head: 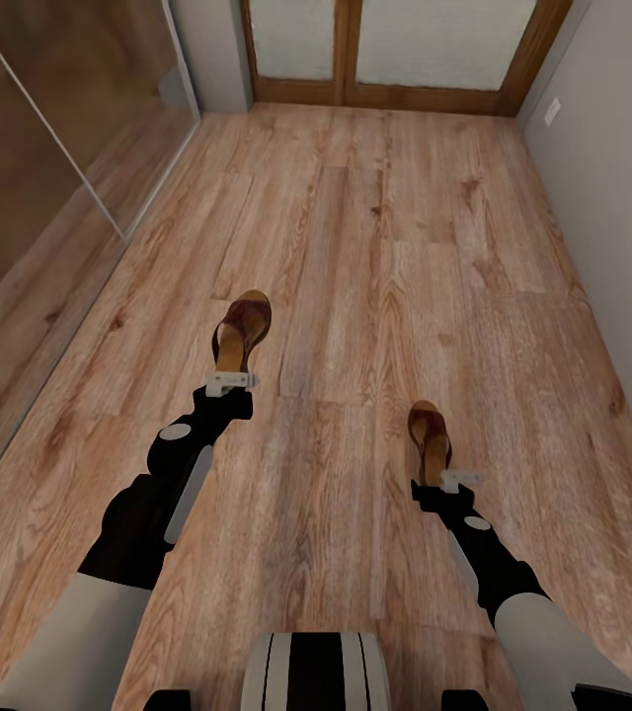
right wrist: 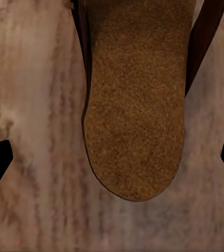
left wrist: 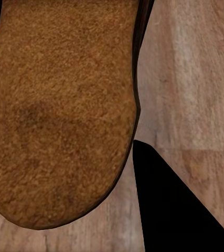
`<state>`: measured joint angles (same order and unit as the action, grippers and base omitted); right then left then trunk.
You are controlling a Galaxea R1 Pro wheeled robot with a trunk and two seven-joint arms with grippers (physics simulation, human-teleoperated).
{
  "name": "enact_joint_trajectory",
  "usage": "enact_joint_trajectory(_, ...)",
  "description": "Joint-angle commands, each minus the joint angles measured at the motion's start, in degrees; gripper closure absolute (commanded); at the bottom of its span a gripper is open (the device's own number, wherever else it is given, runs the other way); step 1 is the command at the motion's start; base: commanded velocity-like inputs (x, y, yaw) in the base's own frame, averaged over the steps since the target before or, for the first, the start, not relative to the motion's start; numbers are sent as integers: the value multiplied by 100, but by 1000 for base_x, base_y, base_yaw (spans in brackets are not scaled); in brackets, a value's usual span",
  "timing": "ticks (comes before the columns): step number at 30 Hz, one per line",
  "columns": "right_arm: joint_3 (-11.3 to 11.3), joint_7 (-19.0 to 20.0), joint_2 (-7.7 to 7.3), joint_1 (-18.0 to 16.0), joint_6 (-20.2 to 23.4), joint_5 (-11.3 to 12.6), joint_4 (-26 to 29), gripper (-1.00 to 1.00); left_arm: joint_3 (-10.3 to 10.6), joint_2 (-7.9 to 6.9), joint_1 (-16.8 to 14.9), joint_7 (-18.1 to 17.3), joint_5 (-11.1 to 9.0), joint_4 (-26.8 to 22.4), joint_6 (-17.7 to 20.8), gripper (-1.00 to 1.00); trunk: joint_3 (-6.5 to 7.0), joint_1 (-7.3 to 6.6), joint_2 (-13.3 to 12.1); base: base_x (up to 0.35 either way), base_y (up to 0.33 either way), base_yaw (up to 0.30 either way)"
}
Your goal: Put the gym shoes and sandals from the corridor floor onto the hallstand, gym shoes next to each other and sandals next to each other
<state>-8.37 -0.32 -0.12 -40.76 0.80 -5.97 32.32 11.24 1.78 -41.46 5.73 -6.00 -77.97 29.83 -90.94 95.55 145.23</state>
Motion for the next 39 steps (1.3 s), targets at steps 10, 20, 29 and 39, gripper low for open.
enact_joint_trajectory(10,-16,-3,3,-2,8,-60,8,-100,104,-2,-2,42,-41,-9,32,100,-79,2,3,0,0,-41)
enact_joint_trajectory(20,-16,-3,3,-2,8,-60,11,-100,124,-2,-2,42,-41,-19,32,100,-364,27,16,0,0,-1)
enact_joint_trajectory(29,-16,-3,3,-2,8,-61,11,-100,132,-2,-2,42,-40,-25,-74,100,-399,30,17,0,0,0)
enact_joint_trajectory(39,-16,-3,3,-2,8,-59,11,-100,132,5,-2,42,-36,-17,-91,100,-399,30,17,77,0,0)
